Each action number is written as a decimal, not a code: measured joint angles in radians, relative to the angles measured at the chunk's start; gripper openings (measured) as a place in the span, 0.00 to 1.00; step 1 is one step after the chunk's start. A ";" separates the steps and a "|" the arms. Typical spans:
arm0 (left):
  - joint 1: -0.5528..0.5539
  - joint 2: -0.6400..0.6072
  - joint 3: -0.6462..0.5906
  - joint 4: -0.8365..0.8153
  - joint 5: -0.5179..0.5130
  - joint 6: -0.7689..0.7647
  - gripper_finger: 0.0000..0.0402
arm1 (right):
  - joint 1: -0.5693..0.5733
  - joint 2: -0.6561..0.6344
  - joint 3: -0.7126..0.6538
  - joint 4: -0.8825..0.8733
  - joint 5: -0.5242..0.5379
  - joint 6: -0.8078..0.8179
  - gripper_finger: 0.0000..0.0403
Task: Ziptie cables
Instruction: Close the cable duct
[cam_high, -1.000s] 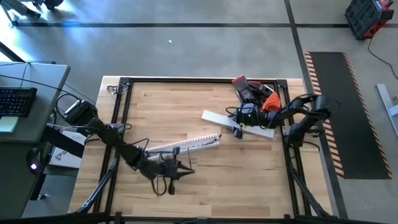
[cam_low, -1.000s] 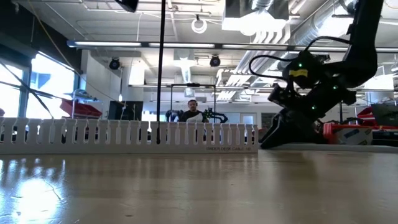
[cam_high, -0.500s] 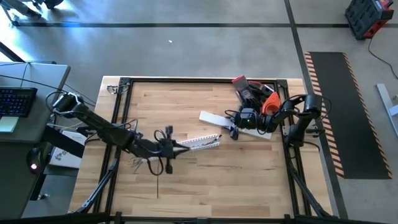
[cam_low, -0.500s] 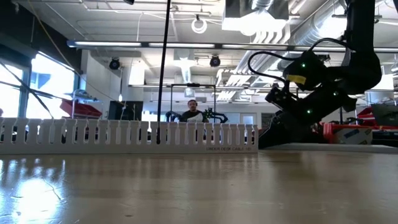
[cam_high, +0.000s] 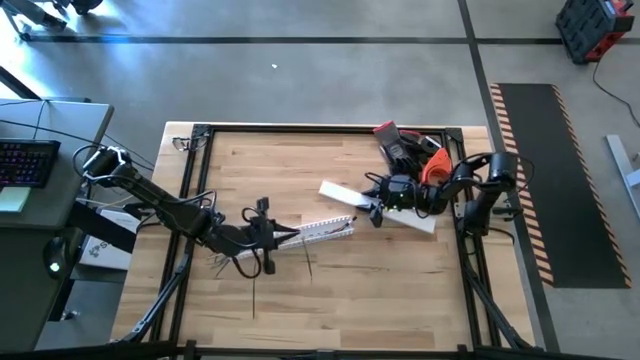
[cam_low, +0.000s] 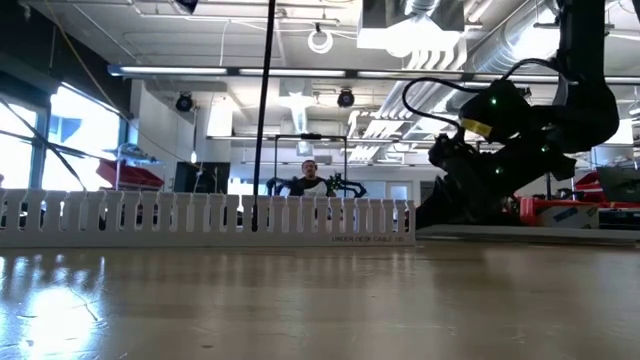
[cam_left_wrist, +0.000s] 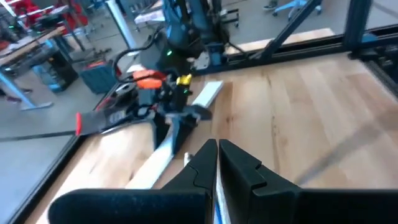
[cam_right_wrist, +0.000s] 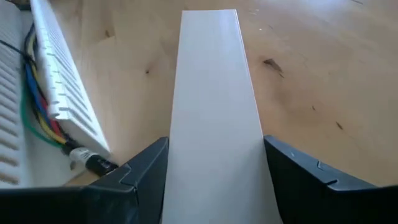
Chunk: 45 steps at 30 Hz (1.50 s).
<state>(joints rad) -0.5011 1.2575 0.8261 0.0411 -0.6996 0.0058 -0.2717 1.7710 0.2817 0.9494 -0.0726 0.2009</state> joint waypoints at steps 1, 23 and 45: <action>0.000 0.000 0.000 -0.007 -0.012 -0.003 0.00 | -0.003 -0.015 -0.001 -0.013 -0.004 0.004 0.52; -0.190 -0.141 0.000 -0.107 -0.456 -0.091 0.00 | 0.185 -0.197 0.500 -0.564 -0.039 -0.218 0.52; -0.562 -0.229 -0.021 -1.119 -0.451 -1.451 0.00 | 0.334 0.581 1.666 -1.259 -0.062 -0.358 0.52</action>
<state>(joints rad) -1.0629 1.0283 0.8051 -1.0782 -1.1508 -1.4456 0.0620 2.3519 1.9474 -0.3093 -0.1342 -0.1574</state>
